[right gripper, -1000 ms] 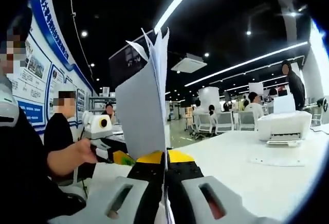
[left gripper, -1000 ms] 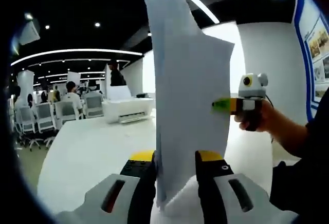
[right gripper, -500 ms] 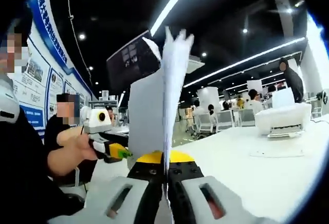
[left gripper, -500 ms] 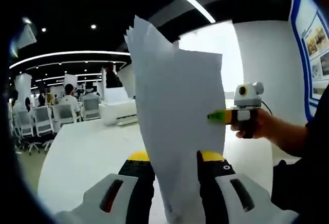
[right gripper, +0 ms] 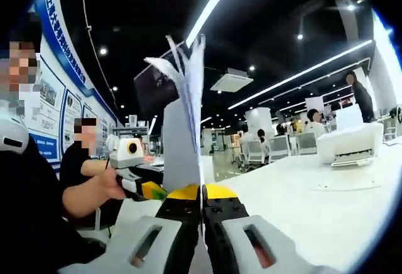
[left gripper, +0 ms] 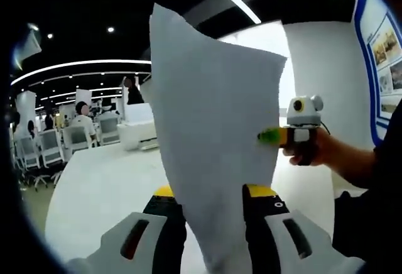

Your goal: Organize the stack of printing papers by aligning and flattening the scattered papers on the table

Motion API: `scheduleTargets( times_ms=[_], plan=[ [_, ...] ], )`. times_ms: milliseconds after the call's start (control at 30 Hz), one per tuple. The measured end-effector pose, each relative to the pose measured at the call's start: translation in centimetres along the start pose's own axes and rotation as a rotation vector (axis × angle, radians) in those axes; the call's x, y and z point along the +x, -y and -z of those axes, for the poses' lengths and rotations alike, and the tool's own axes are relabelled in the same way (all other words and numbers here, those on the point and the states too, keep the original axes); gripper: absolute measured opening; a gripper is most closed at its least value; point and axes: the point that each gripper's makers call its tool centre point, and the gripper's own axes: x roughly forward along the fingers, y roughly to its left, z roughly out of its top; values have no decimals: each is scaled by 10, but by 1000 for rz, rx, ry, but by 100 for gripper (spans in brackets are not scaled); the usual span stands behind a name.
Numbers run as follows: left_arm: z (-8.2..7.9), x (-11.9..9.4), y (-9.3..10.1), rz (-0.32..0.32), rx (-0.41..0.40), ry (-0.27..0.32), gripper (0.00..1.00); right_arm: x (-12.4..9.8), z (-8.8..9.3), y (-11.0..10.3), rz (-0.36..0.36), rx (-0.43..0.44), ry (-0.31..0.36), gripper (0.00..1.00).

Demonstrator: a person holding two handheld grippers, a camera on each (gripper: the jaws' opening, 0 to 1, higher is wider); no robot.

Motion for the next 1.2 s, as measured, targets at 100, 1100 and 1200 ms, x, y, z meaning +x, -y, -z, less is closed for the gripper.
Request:
scheduleTargets(
  times_ms=[100, 1100, 1200],
  plan=[
    [-8, -5, 4, 22, 6, 21, 26, -3, -14, -6, -45, 78, 45, 0],
    [-10, -5, 47, 241, -377, -26, 6, -26, 2, -7, 27, 326, -140, 0],
    [5, 6, 42, 233, -423, -64, 6, -26, 19, 7, 76, 313, -207, 0]
  ],
)
